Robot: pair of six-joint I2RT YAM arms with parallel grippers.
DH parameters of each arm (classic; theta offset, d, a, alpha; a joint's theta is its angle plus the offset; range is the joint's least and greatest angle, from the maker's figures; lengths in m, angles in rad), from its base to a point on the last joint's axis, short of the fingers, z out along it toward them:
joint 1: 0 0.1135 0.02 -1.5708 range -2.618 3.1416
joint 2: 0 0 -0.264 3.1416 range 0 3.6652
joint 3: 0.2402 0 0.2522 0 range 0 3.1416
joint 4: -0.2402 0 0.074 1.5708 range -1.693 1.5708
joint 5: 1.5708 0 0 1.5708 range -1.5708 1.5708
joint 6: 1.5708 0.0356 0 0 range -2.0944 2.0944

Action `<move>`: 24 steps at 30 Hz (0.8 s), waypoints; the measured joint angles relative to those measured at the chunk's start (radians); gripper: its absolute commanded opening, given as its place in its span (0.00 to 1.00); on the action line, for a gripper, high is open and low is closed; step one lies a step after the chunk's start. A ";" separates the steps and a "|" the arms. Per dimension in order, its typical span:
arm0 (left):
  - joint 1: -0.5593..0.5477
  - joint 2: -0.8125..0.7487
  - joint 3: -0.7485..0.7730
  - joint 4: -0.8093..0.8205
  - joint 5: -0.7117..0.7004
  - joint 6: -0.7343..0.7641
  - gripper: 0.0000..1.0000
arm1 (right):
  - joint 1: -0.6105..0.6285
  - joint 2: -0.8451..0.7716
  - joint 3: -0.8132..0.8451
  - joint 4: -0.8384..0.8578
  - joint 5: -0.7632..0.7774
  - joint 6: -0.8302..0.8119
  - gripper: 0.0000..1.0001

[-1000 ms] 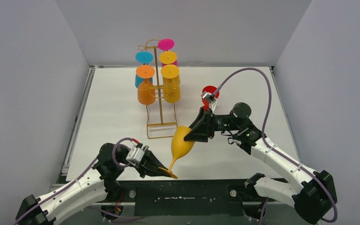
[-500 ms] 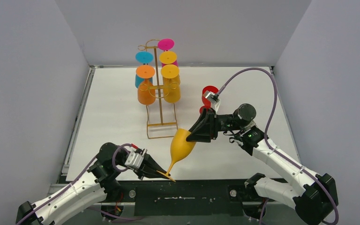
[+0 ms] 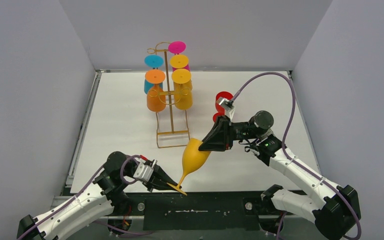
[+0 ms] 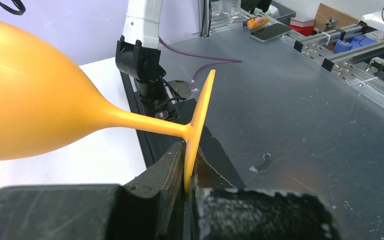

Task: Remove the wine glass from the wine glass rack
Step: Place the wine glass at the center of the board.

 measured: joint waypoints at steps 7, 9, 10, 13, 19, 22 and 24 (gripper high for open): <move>0.000 -0.001 0.008 -0.024 -0.003 0.016 0.01 | 0.000 0.000 0.000 0.004 0.001 0.003 0.00; 0.000 -0.003 0.009 -0.033 -0.006 0.024 0.07 | 0.000 0.000 0.000 0.003 0.002 0.000 0.00; 0.000 -0.006 0.009 -0.039 -0.010 0.026 0.10 | 0.000 0.000 0.000 0.002 0.003 -0.004 0.00; 0.000 -0.012 0.009 -0.066 -0.032 0.027 0.19 | 0.000 -0.001 0.000 -0.024 0.014 -0.032 0.00; 0.001 0.004 0.025 -0.161 -0.093 0.028 0.40 | 0.000 -0.009 0.000 -0.117 0.045 -0.106 0.00; 0.001 0.022 0.039 -0.199 -0.119 0.027 0.44 | 0.000 -0.016 0.001 -0.148 0.058 -0.133 0.00; 0.001 0.029 0.044 -0.219 -0.137 0.028 0.47 | 0.000 -0.022 0.003 -0.175 0.068 -0.155 0.00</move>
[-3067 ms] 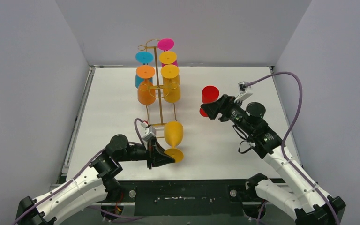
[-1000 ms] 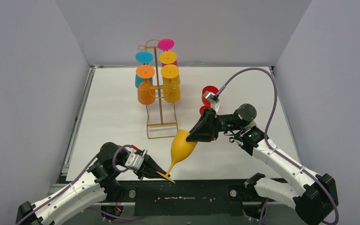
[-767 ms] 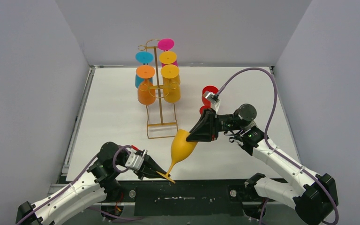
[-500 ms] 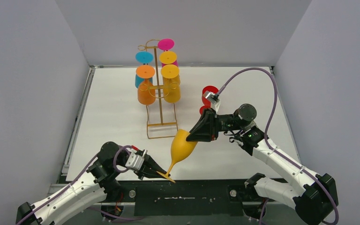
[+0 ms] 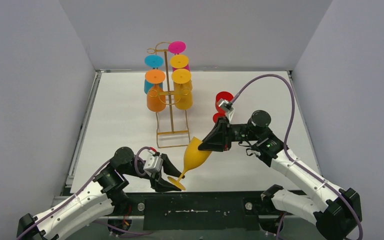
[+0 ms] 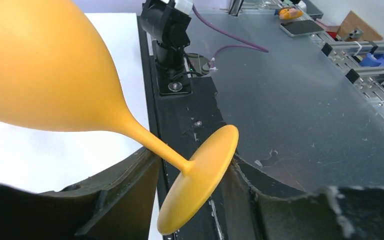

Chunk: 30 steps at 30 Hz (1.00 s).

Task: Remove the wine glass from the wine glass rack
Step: Place the wine glass at the center of the board.

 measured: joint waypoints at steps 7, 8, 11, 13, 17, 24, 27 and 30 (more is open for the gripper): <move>0.000 -0.017 0.016 -0.079 -0.078 0.022 0.58 | 0.000 -0.014 0.019 -0.095 0.046 -0.078 0.00; 0.000 -0.024 0.016 -0.089 -0.090 0.026 0.58 | 0.000 -0.018 0.020 -0.108 0.052 -0.090 0.00; 0.000 -0.041 0.018 -0.111 -0.122 0.037 0.59 | 0.000 -0.035 0.020 -0.140 0.062 -0.121 0.00; 0.000 -0.048 0.022 -0.122 -0.138 0.048 0.60 | 0.001 -0.044 0.020 -0.153 0.064 -0.137 0.00; 0.000 -0.060 0.032 -0.132 -0.164 0.059 0.63 | 0.003 -0.056 0.026 -0.211 0.077 -0.188 0.00; 0.000 -0.063 0.038 -0.151 -0.224 0.070 0.66 | 0.003 -0.058 0.078 -0.437 0.209 -0.327 0.00; 0.000 -0.061 0.045 -0.178 -0.272 0.077 0.66 | 0.003 -0.059 0.117 -0.540 0.338 -0.373 0.00; 0.000 -0.061 0.055 -0.195 -0.332 0.080 0.70 | 0.004 -0.071 0.141 -0.628 0.514 -0.397 0.00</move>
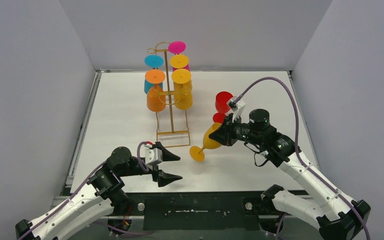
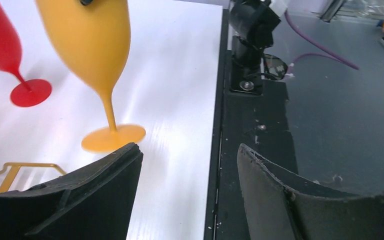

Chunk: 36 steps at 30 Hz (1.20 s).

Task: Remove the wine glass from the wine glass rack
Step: Place the wine glass at the center of the board.

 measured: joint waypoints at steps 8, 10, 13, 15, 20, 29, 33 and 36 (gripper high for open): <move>0.000 -0.016 0.008 -0.042 -0.129 -0.002 0.94 | 0.000 -0.005 0.036 -0.156 0.429 -0.018 0.00; 0.000 -0.017 0.010 -0.051 -0.159 -0.002 0.97 | 0.000 -0.005 0.036 -0.173 0.522 -0.015 0.00; 0.000 -0.023 0.017 -0.071 -0.208 -0.003 0.97 | 0.000 0.003 0.036 -0.187 0.658 -0.002 0.00; 0.000 -0.024 0.029 -0.092 -0.251 -0.002 0.97 | 0.000 0.023 0.036 -0.199 0.753 0.009 0.00; 0.002 -0.040 0.053 -0.128 -0.398 -0.017 0.97 | -0.005 0.092 0.037 -0.214 0.917 0.036 0.00; 0.027 -0.108 0.056 -0.163 -0.578 -0.056 0.97 | -0.142 0.282 0.138 -0.182 0.953 0.048 0.00; 0.036 -0.145 0.060 -0.186 -0.693 -0.087 0.97 | -0.153 0.371 0.201 -0.158 0.951 0.025 0.00; 0.045 -0.149 0.077 -0.227 -0.782 -0.111 0.97 | -0.158 0.431 0.234 -0.137 0.947 0.005 0.00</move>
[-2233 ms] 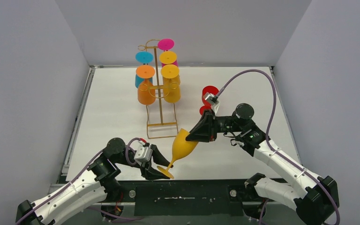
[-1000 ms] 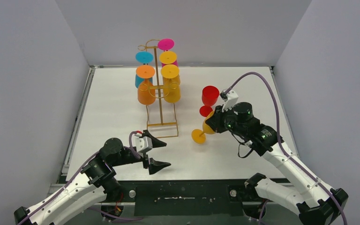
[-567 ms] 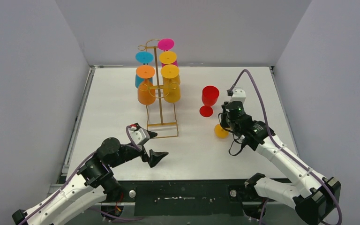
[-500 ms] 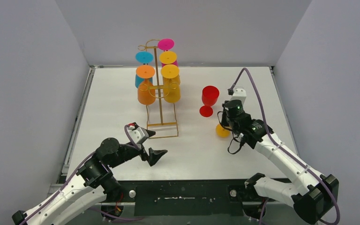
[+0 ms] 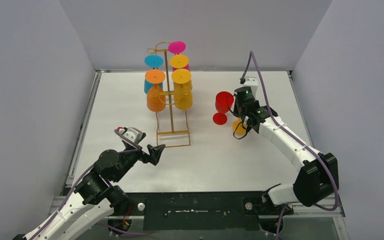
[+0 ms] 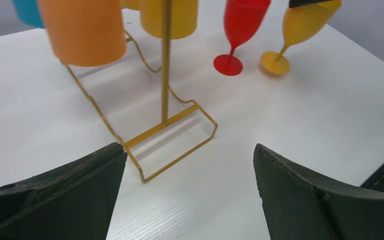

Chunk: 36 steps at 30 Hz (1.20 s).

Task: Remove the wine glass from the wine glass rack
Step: Place the wine glass at the center of the board.

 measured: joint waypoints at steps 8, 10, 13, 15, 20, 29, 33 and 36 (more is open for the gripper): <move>0.029 -0.047 0.028 -0.093 -0.238 -0.066 0.97 | -0.020 0.109 0.023 0.041 0.001 -0.031 0.00; 0.036 -0.063 0.028 -0.112 -0.295 -0.085 0.97 | -0.026 0.125 0.029 0.044 0.000 -0.038 0.00; 0.044 -0.067 0.033 -0.144 -0.360 -0.110 0.98 | -0.027 0.138 0.053 0.047 -0.001 -0.051 0.00; 0.048 -0.067 0.036 -0.163 -0.395 -0.121 0.98 | -0.031 0.146 0.072 0.052 -0.003 -0.059 0.00; 0.051 -0.063 0.038 -0.177 -0.427 -0.134 0.97 | -0.041 0.182 0.117 0.060 -0.026 -0.090 0.00; 0.064 -0.035 0.039 -0.190 -0.430 -0.134 0.97 | -0.053 0.247 0.153 0.056 -0.075 -0.113 0.02; 0.064 -0.035 0.039 -0.191 -0.430 -0.134 0.97 | -0.059 0.247 0.153 0.051 -0.085 -0.115 0.04; 0.066 -0.035 0.039 -0.190 -0.430 -0.134 0.98 | -0.062 0.247 0.158 0.045 -0.093 -0.117 0.08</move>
